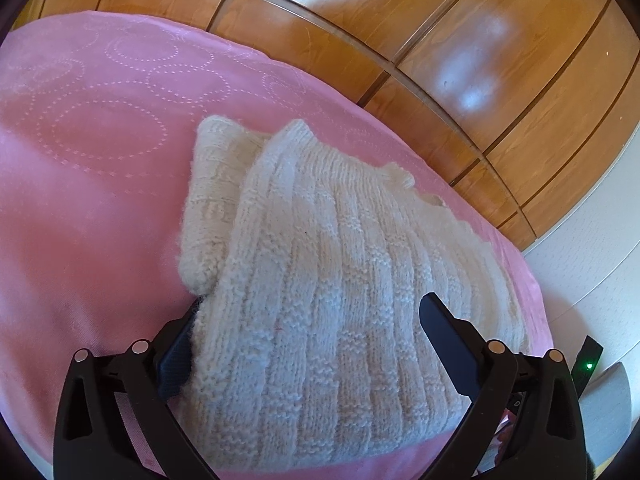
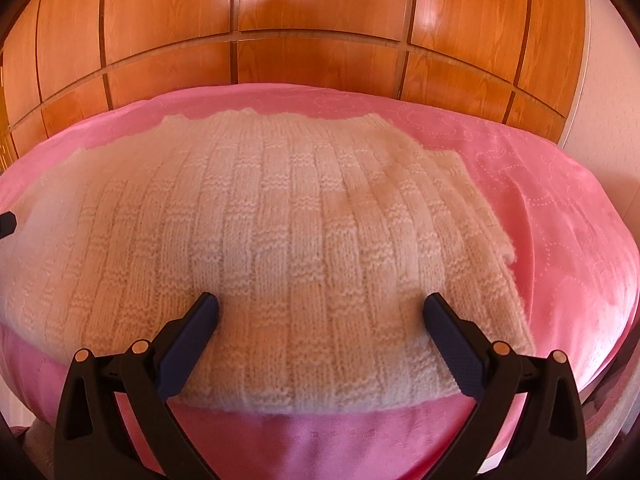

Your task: Fold small clothes

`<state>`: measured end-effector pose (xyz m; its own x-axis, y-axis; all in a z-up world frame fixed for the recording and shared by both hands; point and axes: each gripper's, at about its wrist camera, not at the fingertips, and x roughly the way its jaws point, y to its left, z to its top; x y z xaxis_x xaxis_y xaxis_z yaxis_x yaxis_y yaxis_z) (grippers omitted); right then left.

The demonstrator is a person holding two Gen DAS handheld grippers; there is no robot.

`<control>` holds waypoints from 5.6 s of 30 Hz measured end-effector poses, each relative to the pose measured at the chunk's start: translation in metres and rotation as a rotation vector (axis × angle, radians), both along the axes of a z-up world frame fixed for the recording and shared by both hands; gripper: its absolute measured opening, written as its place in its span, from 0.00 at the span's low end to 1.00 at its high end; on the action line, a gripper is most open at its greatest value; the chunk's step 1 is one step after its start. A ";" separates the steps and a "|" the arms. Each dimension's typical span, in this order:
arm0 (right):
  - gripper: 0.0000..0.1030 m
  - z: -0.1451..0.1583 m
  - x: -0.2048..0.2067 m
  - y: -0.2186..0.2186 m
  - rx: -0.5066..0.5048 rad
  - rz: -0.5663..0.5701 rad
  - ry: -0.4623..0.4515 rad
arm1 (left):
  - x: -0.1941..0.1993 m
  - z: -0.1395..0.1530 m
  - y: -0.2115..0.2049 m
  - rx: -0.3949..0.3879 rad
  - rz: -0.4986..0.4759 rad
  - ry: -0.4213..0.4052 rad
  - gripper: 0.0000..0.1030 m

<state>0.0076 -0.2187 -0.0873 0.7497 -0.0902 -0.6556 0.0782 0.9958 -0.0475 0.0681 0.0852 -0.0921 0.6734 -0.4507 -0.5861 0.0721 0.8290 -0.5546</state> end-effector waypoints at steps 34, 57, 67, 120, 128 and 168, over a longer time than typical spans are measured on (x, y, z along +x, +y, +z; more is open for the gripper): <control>0.98 -0.005 -0.008 -0.006 -0.038 -0.030 0.005 | 0.019 -0.013 0.010 -0.220 0.036 0.108 0.27; 0.98 -0.005 -0.016 -0.014 -0.003 -0.002 -0.016 | 0.028 0.113 -0.085 -0.116 -0.172 -0.153 0.19; 0.98 0.024 -0.028 -0.033 -0.136 -0.067 -0.106 | 0.034 0.132 -0.170 -0.034 -0.354 -0.212 0.19; 0.98 0.044 -0.086 -0.185 0.399 -0.355 -0.161 | 0.043 0.042 -0.209 0.245 -0.391 -0.153 0.82; 0.98 0.033 -0.009 -0.168 0.404 -0.235 0.157 | 0.027 0.033 -0.210 0.331 -0.462 -0.165 0.82; 0.98 -0.004 -0.007 -0.145 0.254 -0.277 0.013 | 0.026 0.026 -0.214 0.385 -0.514 -0.123 0.91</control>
